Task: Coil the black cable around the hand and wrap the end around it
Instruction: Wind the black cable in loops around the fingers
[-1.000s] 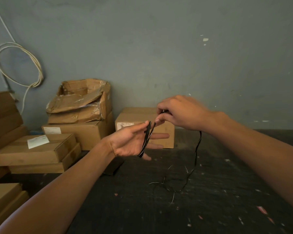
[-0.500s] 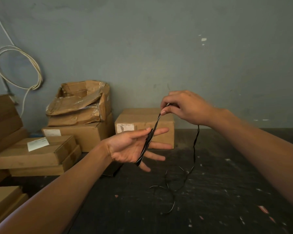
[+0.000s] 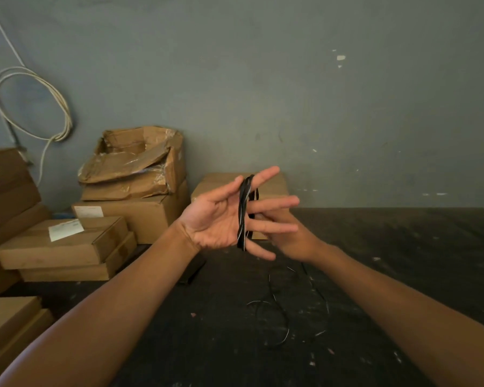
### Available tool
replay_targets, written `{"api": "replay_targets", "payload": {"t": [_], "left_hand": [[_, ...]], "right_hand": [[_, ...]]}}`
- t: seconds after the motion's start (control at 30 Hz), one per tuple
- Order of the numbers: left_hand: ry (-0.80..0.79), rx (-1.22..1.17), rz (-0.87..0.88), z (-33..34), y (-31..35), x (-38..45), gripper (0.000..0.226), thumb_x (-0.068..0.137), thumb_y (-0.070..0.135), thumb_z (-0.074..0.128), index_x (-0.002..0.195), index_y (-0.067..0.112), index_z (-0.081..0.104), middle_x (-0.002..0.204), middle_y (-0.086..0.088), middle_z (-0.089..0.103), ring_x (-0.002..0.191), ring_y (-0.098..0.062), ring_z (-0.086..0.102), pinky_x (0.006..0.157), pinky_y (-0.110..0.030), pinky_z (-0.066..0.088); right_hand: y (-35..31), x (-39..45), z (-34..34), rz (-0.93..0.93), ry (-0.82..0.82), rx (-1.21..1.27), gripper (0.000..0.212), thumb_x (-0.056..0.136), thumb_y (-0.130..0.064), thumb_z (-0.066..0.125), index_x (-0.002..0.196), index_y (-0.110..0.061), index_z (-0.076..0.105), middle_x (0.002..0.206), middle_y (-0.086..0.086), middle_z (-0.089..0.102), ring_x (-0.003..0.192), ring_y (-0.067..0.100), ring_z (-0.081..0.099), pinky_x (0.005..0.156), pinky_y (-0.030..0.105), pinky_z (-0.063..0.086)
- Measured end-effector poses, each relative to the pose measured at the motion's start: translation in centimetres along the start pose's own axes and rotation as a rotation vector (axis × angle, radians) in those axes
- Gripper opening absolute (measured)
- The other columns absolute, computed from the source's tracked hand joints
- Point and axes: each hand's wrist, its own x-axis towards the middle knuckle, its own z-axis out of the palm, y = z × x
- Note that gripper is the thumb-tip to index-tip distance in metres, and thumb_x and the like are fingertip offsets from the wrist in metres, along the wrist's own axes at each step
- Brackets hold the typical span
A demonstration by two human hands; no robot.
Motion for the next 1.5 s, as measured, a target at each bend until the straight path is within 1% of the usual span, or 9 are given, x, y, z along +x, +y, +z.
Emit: {"api": "replay_targets", "payload": {"t": [0.23,0.33,0.43,0.67,1.0,1.1,1.23,1.4,1.5], "left_hand": [[0.136,-0.032,0.16,-1.5,2.1,-1.2,0.05,0.102,0.043,0.026,0.152,0.035,0.024,0.16,-0.012,0.025,0.145,-0.048,0.012,0.1,-0.079,0.008],[0.228,-0.04,0.194,-2.7,1.9,-2.0,0.049,0.102,0.044,0.027,0.151,0.036,0.027,0.16,-0.011,0.025,0.144,-0.048,0.021,0.099,-0.079,0.012],[0.331,-0.066,0.213,-3.6,1.7,-2.6,0.049,0.101,0.044,0.029,0.149,0.036,0.032,0.157,-0.012,0.033,0.141,-0.048,0.031,0.098,-0.08,0.018],[0.485,-0.08,0.243,-4.1,1.2,-2.5,0.05,0.098,0.045,0.033,0.147,0.037,0.037,0.152,-0.013,0.042,0.136,-0.047,0.04,0.094,-0.08,0.027],[0.589,0.061,0.019,-4.6,0.3,-2.4,0.048,0.101,0.045,0.028,0.148,0.038,0.037,0.148,-0.009,0.049,0.123,-0.035,0.058,0.1,-0.061,0.039],[0.568,0.133,-0.064,-4.9,-0.6,-2.4,0.047,0.102,0.045,0.025,0.148,0.039,0.036,0.139,-0.004,0.058,0.113,-0.026,0.064,0.103,-0.064,0.028],[0.561,0.188,-0.148,-4.9,-1.2,-2.3,0.046,0.098,0.05,0.032,0.142,0.043,0.045,0.141,0.002,0.057,0.136,-0.033,0.044,0.109,-0.075,0.009],[0.464,0.247,-0.258,-3.7,-1.2,-1.8,0.052,0.09,0.054,0.043,0.142,0.044,0.044,0.149,0.0,0.049,0.14,-0.029,0.041,0.11,-0.075,0.005],[0.419,0.292,-0.345,-3.0,-1.6,-1.8,0.052,0.089,0.055,0.044,0.141,0.046,0.045,0.151,0.0,0.047,0.142,-0.03,0.037,0.109,-0.076,0.004]], "right_hand": [[-1.1,-3.4,4.8,0.167,-0.358,-0.261,0.024,0.104,-0.027,0.035,0.121,-0.029,0.051,0.07,-0.007,0.051,0.056,0.004,0.048,0.053,0.023,0.041],[-2.6,-3.2,5.3,0.138,-0.39,-0.352,0.026,0.104,-0.03,0.033,0.125,-0.031,0.048,0.076,-0.008,0.053,0.063,0.005,0.052,0.059,0.022,0.044],[-3.7,-3.0,5.3,0.053,-0.403,-0.46,0.025,0.104,-0.035,0.031,0.125,-0.033,0.044,0.102,0.0,0.064,0.086,0.014,0.062,0.078,0.037,0.054],[-5.5,-2.5,4.3,-0.124,-0.292,-0.568,0.026,0.103,-0.037,0.031,0.111,-0.023,0.051,0.092,0.002,0.065,0.078,0.02,0.062,0.073,0.044,0.053],[-9.0,-0.2,-2.0,0.011,-0.281,-0.44,0.026,0.1,-0.03,0.049,0.093,-0.014,0.069,0.064,-0.009,0.053,0.046,0.0,0.044,0.047,0.016,0.034],[-9.3,0.2,-3.5,0.074,-0.261,-0.403,0.027,0.099,-0.029,0.051,0.091,-0.011,0.069,0.06,-0.008,0.055,0.045,0.005,0.037,0.048,0.023,0.029],[-9.6,0.9,-5.4,0.204,-0.245,-0.323,0.024,0.101,-0.024,0.047,0.093,-0.01,0.066,0.043,-0.031,0.054,0.047,0.013,0.045,0.056,0.03,0.038],[-8.8,2.2,-6.5,0.234,-0.136,-0.391,0.023,0.098,-0.033,0.051,0.085,-0.02,0.065,0.061,0.001,0.066,0.039,0.004,0.05,0.051,0.025,0.042],[-9.3,2.7,-7.5,0.199,-0.075,-0.428,0.021,0.097,-0.032,0.055,0.083,-0.021,0.065,0.06,-0.007,0.059,0.04,-0.002,0.05,0.05,0.019,0.039]]}}
